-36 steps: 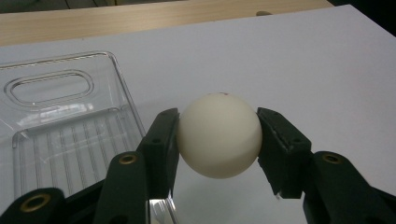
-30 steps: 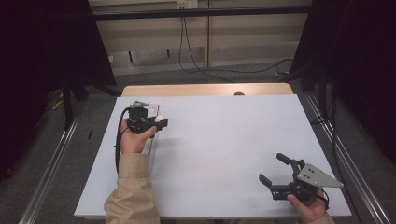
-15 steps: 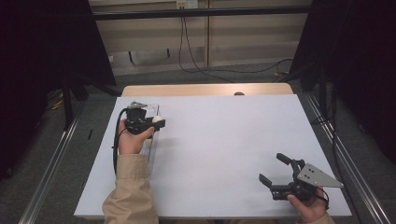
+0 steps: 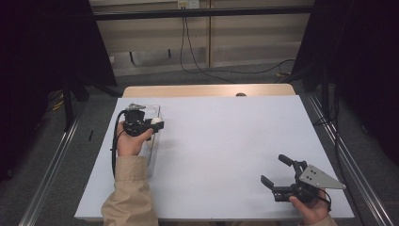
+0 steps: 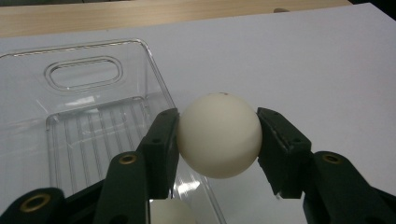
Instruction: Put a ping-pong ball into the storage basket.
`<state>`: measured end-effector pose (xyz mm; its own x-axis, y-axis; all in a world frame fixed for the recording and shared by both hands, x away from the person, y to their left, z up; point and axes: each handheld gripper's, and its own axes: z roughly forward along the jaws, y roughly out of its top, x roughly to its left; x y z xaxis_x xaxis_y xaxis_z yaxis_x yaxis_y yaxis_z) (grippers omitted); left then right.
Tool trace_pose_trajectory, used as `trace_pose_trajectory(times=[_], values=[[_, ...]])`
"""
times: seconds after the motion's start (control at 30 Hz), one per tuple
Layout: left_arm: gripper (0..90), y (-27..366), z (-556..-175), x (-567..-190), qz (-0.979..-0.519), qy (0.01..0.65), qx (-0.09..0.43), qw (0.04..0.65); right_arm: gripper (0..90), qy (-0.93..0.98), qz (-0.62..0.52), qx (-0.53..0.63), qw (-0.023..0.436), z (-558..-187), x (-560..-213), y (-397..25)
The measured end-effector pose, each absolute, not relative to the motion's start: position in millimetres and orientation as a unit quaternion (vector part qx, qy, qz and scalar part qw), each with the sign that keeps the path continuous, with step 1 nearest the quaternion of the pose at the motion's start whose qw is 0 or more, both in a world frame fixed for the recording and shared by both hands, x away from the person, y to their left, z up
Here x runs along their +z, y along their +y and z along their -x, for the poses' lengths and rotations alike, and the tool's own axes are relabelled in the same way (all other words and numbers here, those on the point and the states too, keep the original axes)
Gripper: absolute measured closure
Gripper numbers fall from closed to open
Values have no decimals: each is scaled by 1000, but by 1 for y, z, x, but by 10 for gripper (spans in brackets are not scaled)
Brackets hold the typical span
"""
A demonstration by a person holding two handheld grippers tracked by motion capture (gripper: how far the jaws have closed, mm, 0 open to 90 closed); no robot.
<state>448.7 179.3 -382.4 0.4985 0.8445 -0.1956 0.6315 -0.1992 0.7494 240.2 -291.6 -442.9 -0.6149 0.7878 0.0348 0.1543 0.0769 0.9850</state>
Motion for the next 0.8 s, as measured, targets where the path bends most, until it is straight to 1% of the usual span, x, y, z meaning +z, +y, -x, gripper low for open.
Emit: trace_pose_trajectory(times=[0.8], values=[[508, 187, -447, -383, -760, 494, 141, 399, 43, 682, -346, 585, 270, -240, -443, -291]])
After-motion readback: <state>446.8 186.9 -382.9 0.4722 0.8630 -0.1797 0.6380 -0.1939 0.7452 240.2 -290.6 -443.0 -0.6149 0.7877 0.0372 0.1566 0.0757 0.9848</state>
